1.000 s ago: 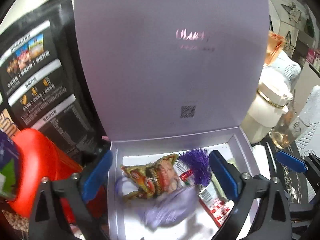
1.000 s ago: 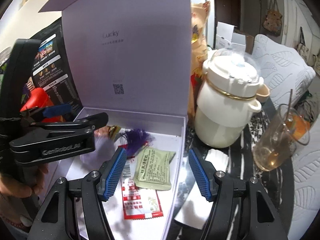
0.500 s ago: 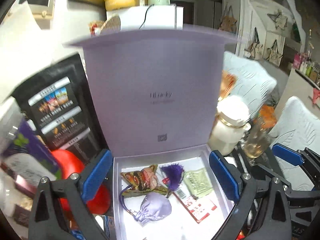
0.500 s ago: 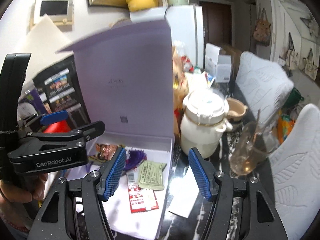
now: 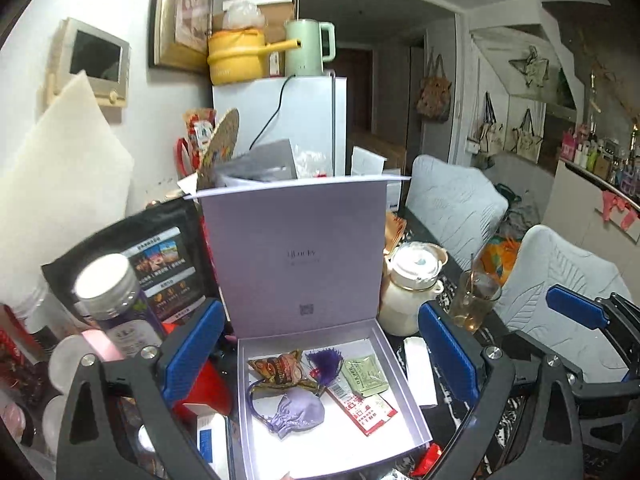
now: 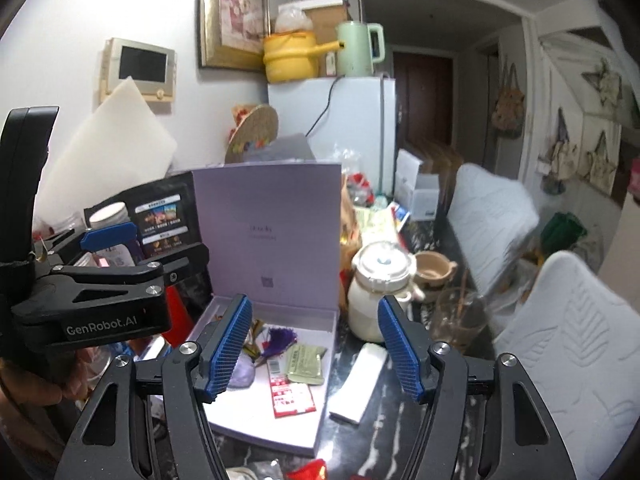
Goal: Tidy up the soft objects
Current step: 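Withdraw both grippers from the box back toward the table items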
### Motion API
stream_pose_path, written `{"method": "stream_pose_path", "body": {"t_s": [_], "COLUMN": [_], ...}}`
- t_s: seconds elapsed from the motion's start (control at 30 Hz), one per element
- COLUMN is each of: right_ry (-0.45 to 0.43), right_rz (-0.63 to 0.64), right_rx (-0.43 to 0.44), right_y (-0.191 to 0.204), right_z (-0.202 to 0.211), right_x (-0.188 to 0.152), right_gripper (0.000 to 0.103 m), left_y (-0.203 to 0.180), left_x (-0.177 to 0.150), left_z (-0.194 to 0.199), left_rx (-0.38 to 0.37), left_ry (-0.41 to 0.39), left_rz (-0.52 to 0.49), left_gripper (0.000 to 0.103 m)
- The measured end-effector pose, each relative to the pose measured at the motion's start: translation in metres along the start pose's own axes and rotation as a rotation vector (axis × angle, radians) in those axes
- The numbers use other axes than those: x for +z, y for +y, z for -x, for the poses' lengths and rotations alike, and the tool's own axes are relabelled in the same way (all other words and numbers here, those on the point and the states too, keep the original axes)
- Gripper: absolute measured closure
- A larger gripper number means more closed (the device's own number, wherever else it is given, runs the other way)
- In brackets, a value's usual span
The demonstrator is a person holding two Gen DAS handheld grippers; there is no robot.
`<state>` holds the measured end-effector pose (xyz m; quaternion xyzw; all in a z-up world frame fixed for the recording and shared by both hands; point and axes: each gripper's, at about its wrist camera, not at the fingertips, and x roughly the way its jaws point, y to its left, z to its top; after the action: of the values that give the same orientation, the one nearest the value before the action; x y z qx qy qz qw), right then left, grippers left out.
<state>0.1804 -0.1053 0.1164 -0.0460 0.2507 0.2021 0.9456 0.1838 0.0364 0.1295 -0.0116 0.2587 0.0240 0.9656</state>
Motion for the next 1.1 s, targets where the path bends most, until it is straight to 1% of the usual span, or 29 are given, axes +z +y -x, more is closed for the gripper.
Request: {"method": "stream_pose_path", "body": {"t_s": [0.1, 0.23, 0.4, 0.63, 0.8, 1.0, 1.1], "right_ry": [-0.021, -0.03, -0.044, -0.053, -0.039, -0.001, 0.007], "right_rz": [0.013, 0.016, 0.021, 0.014, 0.001, -0.028, -0.049], "right_rx": [-0.006, 0.008, -0.015, -0.006, -0.004, 0.043, 0.035], "right_y": [0.004, 0.009, 0.016, 0.024, 0.028, 0.026, 0.024], "right_z": [0.017, 0.035, 0.052, 0.074, 0.081, 0.08, 0.083], "right_x": [-0.002, -0.01, -0.026, -0.053, -0.074, -0.099, -0.11], "right_gripper": [0.03, 0.02, 0.018, 0.018, 0.018, 0.018, 0.018], "left_y": [-0.002, -0.006, -0.009, -0.009, -0.012, -0.015, -0.017], "left_x": [-0.002, -0.012, -0.03, -0.059, -0.079, -0.101, -0.111], "left_z": [0.015, 0.034, 0.052, 0.073, 0.081, 0.091, 0.094], "left_rx": [-0.008, -0.021, -0.032, -0.064, -0.048, -0.046, -0.048], "left_ry": [-0.009, -0.003, 0.002, -0.008, 0.01, 0.024, 0.032], "left_rz": [-0.01, -0.03, -0.036, -0.02, -0.047, -0.052, -0.062], "left_gripper": [0.004, 0.003, 0.003, 0.003, 0.003, 0.003, 0.003]}}
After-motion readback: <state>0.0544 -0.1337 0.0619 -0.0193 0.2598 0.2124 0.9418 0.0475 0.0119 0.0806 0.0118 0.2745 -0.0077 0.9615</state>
